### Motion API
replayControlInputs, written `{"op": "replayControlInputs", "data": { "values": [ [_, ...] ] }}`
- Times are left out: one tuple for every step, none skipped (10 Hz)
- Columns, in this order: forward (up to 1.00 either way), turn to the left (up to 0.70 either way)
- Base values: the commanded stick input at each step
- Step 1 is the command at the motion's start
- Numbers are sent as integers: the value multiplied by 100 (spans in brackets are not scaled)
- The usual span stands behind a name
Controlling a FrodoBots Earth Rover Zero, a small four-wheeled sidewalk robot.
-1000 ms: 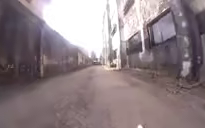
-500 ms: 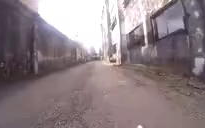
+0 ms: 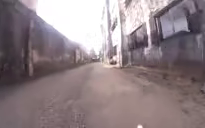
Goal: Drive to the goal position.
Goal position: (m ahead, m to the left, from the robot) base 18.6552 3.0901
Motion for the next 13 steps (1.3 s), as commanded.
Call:
{"op": "replayControlInputs", "data": {
  "values": [
    [70, 0],
    [70, 0],
    [70, 0],
    [70, 0],
    [70, 0],
    [70, 0],
    [70, 0],
    [70, 0],
    [70, 0],
    [70, 0],
    [70, 0],
    [70, 0],
    [70, 1]
  ]
}}
